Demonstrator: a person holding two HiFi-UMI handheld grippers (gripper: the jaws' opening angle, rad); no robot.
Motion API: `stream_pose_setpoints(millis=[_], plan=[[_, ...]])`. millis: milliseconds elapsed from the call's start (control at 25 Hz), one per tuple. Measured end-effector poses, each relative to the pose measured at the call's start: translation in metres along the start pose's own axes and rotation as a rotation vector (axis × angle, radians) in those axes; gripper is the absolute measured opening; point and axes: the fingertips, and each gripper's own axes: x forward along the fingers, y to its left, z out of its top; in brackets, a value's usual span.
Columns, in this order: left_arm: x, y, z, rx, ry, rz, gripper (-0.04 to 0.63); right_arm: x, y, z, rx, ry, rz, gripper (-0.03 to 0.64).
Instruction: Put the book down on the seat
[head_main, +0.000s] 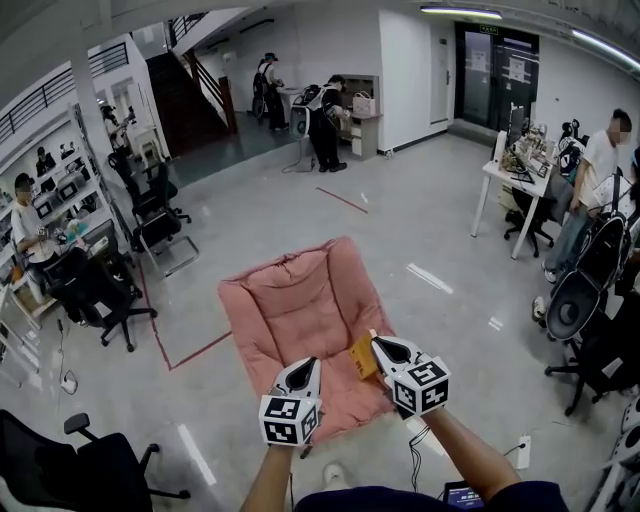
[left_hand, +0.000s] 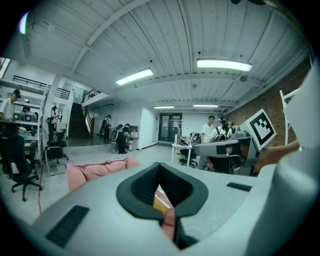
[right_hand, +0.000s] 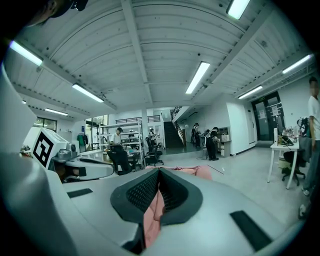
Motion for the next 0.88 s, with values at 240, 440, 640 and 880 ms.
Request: stream_pose_setpoints(millis=[240, 440, 640, 880], plan=[[-0.016, -0.011, -0.004, 0.005, 0.004, 0.015, 0.005, -0.013, 0.010, -0.002, 0.001, -0.007, 0.019, 0.020], [-0.023, -0.021, -0.013, 0.002, 0.016, 0.016, 0.005, -0.024, 0.015, -0.007, -0.003, -0.005, 0.032, 0.020], [-0.027, -0.030, -0.016, -0.004, 0.017, 0.011, 0.005, -0.034, 0.016, -0.010, -0.009, 0.001, 0.043, 0.020], [-0.033, -0.037, -0.022, -0.002, 0.014, 0.020, 0.005, -0.042, 0.019, -0.012, -0.015, -0.002, 0.052, 0.020]])
